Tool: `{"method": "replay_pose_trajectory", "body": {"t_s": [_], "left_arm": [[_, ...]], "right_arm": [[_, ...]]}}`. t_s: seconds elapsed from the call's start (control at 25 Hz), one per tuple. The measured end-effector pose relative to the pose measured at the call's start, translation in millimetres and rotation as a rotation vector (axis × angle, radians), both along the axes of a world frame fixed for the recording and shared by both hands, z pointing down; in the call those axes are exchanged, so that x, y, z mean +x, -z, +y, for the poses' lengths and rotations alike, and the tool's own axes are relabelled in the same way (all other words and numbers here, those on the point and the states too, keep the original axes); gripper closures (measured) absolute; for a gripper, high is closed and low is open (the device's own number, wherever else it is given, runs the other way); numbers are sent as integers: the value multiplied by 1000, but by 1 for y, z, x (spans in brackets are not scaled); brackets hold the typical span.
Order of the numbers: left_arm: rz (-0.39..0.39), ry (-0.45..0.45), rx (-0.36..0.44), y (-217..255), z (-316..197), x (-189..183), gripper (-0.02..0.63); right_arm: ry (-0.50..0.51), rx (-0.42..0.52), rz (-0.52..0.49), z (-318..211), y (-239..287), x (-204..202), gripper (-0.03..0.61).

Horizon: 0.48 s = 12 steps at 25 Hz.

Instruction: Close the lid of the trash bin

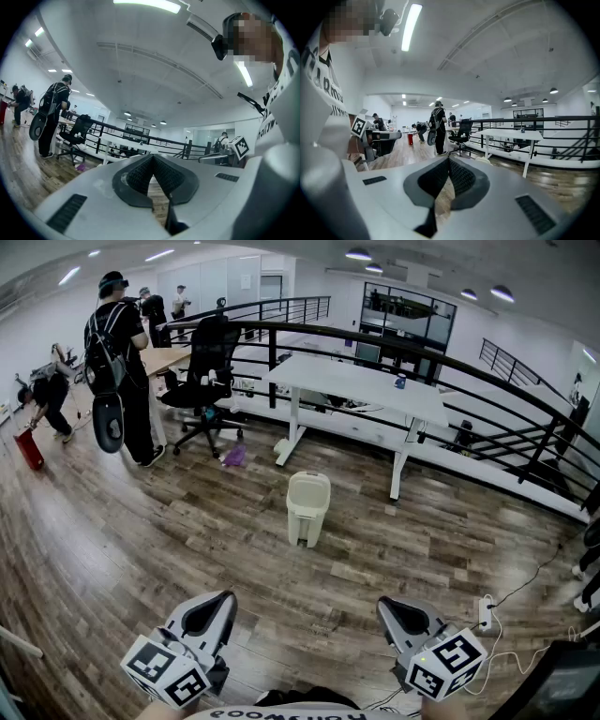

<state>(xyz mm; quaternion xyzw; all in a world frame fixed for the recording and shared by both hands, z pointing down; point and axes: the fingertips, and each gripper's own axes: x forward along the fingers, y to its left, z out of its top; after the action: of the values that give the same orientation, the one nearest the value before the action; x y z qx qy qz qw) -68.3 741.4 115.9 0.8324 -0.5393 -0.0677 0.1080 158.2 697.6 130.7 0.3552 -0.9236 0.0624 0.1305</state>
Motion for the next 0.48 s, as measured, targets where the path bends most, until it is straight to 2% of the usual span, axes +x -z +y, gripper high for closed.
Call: {"method": "replay_pose_trajectory", "body": {"t_s": [0.2, 0.48], "left_arm": [[1, 5, -1, -1, 3, -5, 607], [6, 4, -1, -2, -2, -17, 606]], "right_arm": [[-4, -9, 1, 3, -4, -4, 569], [8, 4, -67, -1, 5, -14, 569]]}}
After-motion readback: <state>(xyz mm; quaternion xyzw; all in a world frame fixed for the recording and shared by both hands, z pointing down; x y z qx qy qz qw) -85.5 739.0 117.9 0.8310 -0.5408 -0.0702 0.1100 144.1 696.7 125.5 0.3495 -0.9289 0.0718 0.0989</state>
